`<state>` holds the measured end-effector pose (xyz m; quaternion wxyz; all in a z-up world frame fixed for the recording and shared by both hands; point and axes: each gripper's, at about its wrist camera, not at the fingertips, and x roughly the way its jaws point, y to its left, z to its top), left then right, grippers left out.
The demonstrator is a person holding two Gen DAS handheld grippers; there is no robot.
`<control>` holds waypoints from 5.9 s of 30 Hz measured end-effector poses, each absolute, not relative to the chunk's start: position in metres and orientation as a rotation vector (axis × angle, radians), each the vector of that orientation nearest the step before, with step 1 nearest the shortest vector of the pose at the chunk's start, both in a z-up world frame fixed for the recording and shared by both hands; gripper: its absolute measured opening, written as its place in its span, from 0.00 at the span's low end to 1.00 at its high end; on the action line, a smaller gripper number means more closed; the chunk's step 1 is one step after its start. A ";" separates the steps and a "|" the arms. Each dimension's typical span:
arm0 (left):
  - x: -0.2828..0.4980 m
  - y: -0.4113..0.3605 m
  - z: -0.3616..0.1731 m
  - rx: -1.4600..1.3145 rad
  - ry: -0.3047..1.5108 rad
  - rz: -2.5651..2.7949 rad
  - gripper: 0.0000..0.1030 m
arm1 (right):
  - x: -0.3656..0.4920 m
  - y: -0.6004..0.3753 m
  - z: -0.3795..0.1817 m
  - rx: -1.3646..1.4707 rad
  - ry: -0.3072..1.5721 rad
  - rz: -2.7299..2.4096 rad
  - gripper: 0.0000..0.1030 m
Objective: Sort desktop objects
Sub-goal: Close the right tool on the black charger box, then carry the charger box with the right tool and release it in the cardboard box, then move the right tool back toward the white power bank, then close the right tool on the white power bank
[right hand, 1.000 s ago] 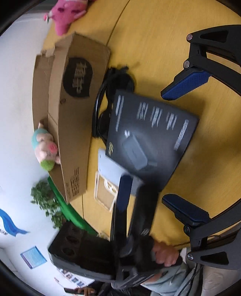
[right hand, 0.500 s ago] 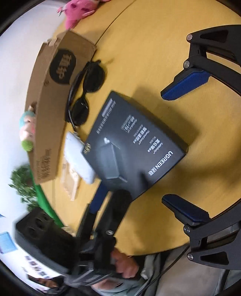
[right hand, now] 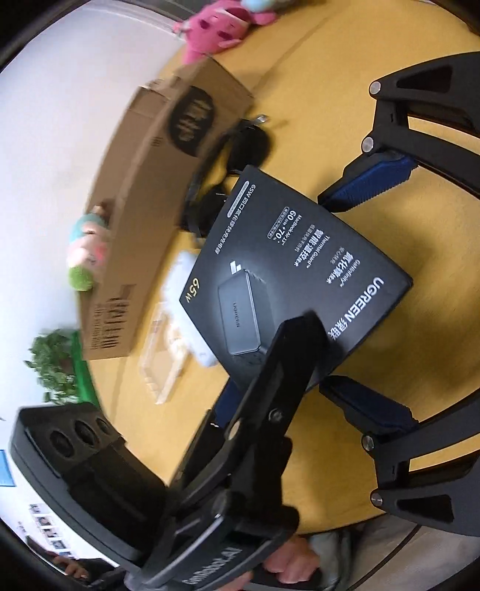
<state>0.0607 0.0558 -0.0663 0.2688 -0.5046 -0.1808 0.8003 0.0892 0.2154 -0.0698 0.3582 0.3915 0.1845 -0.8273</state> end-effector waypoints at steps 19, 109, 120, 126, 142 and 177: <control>-0.021 0.007 0.158 -0.717 -0.243 2.535 0.70 | -0.007 0.145 0.142 0.358 0.545 -2.368 0.88; 0.020 0.028 0.076 -0.826 -0.132 2.890 0.79 | -0.025 0.171 0.050 0.859 0.150 -2.692 1.00; 0.017 0.028 0.068 -0.846 -0.143 2.875 0.79 | -0.029 0.174 0.042 0.888 0.127 -2.690 1.00; 0.016 0.027 0.063 -0.851 -0.116 2.874 0.79 | -0.029 0.171 0.036 0.902 0.147 -2.693 1.00; 0.007 0.018 0.046 -0.912 -0.161 2.840 0.79 | -0.032 0.168 0.022 0.929 0.158 -2.656 1.00; 0.015 -0.010 -0.068 -1.341 -0.338 2.435 0.69 | 0.013 0.141 -0.117 1.296 0.316 -2.212 0.65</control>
